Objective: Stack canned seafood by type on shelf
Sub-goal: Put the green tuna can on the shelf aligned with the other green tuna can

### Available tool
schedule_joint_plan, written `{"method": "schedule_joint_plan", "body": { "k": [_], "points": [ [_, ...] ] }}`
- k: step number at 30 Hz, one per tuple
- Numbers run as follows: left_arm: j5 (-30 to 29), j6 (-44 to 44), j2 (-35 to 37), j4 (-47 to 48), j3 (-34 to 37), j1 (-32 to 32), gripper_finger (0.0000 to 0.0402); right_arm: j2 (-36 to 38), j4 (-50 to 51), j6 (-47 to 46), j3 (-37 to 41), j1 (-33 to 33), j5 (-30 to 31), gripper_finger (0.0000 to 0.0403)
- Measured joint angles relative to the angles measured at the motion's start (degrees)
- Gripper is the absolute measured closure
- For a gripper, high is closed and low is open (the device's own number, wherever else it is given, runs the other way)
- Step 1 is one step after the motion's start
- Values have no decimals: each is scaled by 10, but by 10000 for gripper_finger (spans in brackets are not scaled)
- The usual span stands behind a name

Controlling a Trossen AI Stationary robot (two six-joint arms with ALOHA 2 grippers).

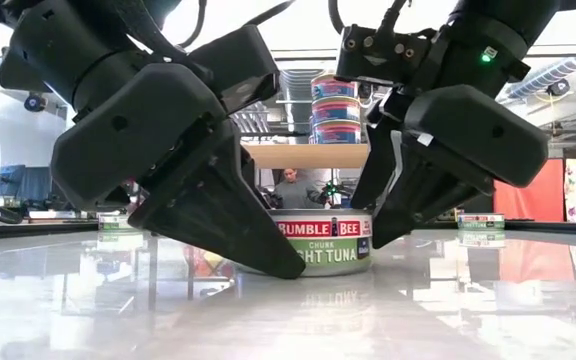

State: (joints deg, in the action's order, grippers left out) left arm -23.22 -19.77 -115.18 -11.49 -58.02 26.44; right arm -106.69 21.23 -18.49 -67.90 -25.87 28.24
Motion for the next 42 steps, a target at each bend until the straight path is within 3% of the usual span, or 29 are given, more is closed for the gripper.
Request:
{"method": "schedule_joint_plan", "body": {
  "k": [13,26,42],
  "points": [
    [0,5,0,-3,0,0,3,0,-29,25,11,5,-4,3],
    [1,13,4,-1,0,-3,33,1,-13,16,7,7,-16,3],
    [-38,35,146,204,11,-10,36,19,152,10,-81,15,3,3]
  ]
}}
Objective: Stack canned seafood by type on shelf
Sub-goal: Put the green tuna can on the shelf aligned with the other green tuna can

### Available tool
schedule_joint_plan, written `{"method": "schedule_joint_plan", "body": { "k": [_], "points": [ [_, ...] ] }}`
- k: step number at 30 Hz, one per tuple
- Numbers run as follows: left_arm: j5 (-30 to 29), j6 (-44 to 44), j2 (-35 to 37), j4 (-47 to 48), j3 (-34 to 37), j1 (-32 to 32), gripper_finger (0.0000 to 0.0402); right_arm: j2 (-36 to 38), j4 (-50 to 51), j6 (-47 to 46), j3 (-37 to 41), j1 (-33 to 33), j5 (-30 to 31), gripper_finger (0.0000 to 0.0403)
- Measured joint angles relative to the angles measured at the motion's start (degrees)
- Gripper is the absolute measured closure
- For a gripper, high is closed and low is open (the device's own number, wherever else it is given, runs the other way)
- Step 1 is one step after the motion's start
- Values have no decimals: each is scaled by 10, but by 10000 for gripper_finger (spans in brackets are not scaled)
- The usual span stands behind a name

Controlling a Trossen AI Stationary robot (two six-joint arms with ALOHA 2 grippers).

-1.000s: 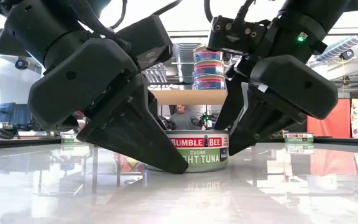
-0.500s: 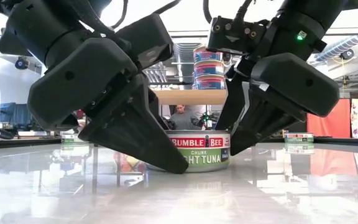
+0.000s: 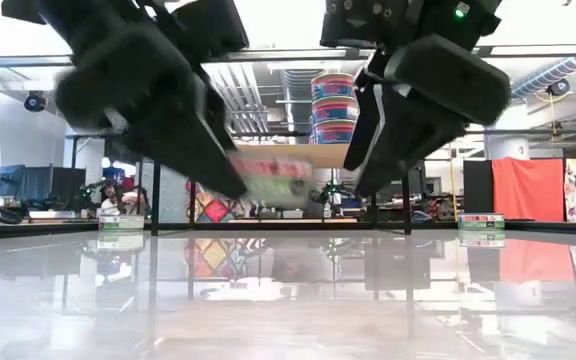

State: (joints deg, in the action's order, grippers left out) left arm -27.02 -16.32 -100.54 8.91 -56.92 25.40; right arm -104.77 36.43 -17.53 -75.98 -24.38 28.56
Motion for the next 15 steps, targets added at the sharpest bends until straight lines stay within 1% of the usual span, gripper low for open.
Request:
{"method": "schedule_joint_plan", "body": {
  "k": [3,6,9,12,13,15],
  "points": [
    [-6,4,54,58,1,-7,37,21,3,-21,8,0,2,3],
    [-31,26,119,127,2,-19,37,34,4,-40,14,-2,1,3],
    [-39,56,195,175,2,-48,37,37,5,-54,16,-7,2,3],
    [-36,97,263,201,4,-104,37,36,5,-68,18,-12,2,3],
    [-24,112,282,206,4,-130,37,35,5,-73,19,-14,2,3],
    [21,142,314,205,4,-195,36,35,5,-87,22,-15,2,3]
  ]
}}
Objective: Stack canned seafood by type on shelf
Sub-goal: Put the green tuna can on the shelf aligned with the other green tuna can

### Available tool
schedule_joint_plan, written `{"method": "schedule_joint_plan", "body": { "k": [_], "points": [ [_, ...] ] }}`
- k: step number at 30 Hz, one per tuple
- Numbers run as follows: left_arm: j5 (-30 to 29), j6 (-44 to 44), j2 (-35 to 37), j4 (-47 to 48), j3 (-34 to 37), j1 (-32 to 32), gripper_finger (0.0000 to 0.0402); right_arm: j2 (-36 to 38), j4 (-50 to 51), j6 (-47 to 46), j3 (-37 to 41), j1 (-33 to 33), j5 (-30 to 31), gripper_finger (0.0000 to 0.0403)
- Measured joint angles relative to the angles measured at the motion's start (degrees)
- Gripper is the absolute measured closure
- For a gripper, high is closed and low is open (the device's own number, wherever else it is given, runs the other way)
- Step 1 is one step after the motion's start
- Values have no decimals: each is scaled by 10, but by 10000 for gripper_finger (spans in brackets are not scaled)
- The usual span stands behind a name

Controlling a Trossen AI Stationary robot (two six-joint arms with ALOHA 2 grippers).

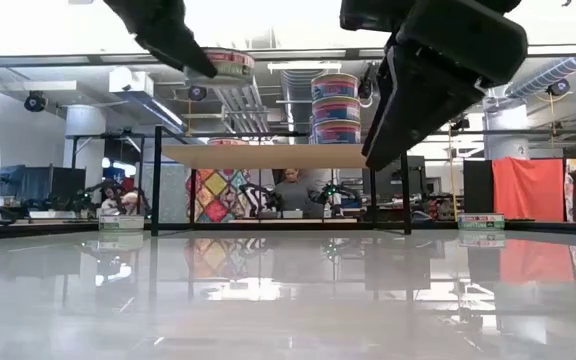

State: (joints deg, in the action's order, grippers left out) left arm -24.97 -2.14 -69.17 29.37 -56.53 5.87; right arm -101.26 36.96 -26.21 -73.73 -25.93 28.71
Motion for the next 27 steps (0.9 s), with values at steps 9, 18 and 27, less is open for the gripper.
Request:
{"method": "schedule_joint_plan", "body": {
  "k": [9,18,27],
  "points": [
    [200,123,-7,-7,-1,-273,36,-1,0,-47,6,-4,0,3],
    [275,174,-50,-11,-19,-357,35,-1,0,-54,6,-4,-1,3],
    [275,220,-88,-9,-24,-380,34,-1,0,-61,7,-4,-2,3]
  ]
}}
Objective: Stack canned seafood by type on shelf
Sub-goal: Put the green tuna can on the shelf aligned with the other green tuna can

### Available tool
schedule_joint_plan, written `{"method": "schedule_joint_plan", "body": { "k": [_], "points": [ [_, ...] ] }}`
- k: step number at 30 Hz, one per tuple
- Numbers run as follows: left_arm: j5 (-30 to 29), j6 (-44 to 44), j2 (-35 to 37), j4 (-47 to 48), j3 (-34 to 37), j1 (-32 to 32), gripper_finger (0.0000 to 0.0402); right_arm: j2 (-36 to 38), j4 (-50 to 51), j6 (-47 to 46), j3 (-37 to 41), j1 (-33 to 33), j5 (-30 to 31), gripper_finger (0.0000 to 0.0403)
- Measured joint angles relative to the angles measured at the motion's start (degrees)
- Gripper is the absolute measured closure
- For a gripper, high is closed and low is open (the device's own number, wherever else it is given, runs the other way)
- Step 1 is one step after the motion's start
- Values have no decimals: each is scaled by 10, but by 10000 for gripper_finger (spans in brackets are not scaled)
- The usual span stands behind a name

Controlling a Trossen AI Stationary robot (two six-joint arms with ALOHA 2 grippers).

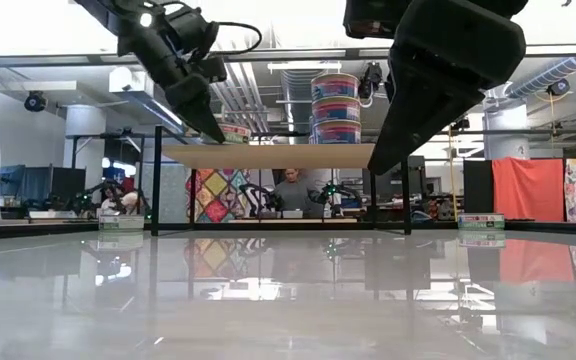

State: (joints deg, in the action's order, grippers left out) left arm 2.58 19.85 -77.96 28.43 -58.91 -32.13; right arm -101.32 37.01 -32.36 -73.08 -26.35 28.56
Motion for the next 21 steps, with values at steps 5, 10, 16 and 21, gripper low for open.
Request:
{"method": "schedule_joint_plan", "body": {
  "k": [5,10,16,21],
  "points": [
    [-7,14,-4,7,-13,-9,21,0,-3,-7,0,-1,0,3],
    [-7,17,-4,11,-21,-10,7,0,-4,-7,0,-1,-2,3],
    [-46,16,-4,22,-21,-9,4,0,-5,-7,0,-1,-5,3],
    [-117,6,-4,29,-21,-10,7,0,-5,-7,0,0,-5,3]
  ]
}}
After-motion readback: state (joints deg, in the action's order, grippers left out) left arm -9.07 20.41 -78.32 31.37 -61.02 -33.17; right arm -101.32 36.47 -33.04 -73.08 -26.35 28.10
